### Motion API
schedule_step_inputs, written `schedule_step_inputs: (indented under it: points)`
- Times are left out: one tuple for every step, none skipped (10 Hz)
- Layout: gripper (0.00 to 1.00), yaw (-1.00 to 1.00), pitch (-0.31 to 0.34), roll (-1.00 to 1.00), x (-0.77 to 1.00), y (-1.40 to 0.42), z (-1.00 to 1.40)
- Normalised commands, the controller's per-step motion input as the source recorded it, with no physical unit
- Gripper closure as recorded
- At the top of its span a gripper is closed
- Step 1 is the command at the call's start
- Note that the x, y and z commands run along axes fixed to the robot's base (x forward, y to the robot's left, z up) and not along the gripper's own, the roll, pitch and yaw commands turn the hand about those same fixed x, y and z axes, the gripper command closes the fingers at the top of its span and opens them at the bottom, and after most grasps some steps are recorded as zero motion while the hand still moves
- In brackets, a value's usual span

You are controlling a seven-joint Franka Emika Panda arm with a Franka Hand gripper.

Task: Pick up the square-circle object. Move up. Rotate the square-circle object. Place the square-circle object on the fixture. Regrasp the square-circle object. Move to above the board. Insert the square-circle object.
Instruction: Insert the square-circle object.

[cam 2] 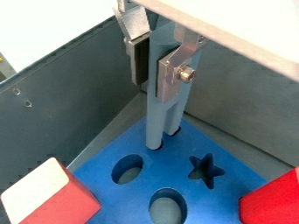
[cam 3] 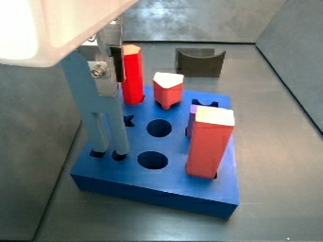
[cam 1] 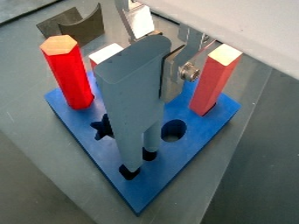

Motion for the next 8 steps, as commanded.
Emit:
schedule_step_inputs:
  points:
    - [1.0, 0.0, -0.009, 0.18, 0.0, -0.17, -0.26]
    - [1.0, 0.0, 0.0, 0.2, 0.0, -0.1, -0.31]
    - [1.0, 0.0, 0.0, 0.18, 0.0, -0.04, -0.31]
    - [1.0, 0.0, 0.016, 0.17, 0.0, 0.0, -0.29]
    - [1.0, 0.0, 0.0, 0.16, 0.18, 0.02, -0.35]
    - [1.0, 0.0, 0.0, 0.17, 0.19, 0.0, -0.36]
    - [1.0, 0.0, -0.059, 0.15, 0.17, 0.0, -0.41]
    - [1.0, -0.01, -0.09, 0.16, 0.22, 0.0, -0.41]
